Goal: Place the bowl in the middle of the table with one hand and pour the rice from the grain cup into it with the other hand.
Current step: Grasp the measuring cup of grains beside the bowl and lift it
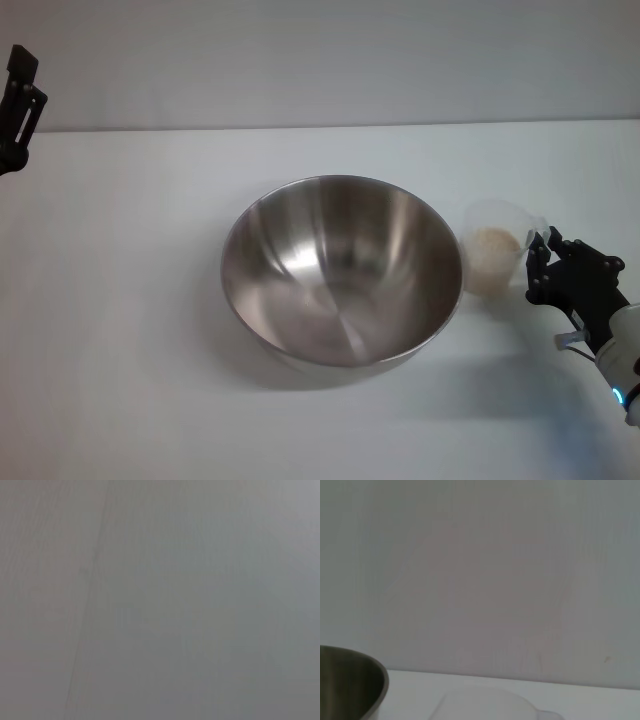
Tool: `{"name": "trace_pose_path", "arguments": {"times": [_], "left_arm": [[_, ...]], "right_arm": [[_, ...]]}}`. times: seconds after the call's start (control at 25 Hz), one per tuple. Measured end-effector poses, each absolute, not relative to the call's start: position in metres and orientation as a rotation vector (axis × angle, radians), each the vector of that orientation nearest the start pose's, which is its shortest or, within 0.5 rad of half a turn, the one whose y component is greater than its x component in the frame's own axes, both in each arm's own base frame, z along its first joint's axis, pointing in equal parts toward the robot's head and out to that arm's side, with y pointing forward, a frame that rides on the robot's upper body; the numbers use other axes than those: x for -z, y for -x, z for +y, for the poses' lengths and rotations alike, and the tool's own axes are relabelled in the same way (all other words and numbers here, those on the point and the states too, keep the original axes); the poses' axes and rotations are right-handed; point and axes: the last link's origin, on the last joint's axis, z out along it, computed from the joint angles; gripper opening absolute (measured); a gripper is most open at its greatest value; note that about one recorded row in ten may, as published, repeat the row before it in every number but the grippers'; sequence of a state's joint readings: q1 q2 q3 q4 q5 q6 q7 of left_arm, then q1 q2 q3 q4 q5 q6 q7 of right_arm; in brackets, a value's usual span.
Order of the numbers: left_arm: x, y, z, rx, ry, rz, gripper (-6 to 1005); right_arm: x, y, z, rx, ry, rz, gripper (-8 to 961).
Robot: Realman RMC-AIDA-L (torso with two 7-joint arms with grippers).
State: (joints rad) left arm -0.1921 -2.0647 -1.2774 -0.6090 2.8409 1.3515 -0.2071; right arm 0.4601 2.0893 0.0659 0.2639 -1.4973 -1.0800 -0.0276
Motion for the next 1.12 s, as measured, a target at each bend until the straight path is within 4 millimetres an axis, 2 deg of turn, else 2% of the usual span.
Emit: {"name": "trace_pose_path", "arguments": {"times": [0.64, 1.12], "left_arm": [[-0.0349, 0.2643, 0.3017, 1.127, 1.449, -0.245, 812], [-0.0358, 0.2646, 0.2999, 1.132, 1.444, -0.24, 811]], "right_arm": [[0.0667, -0.3266, 0.3068, -0.559, 1.716, 0.64, 80], [0.066, -0.3263, 0.3076, -0.561, 1.711, 0.64, 78]]}}
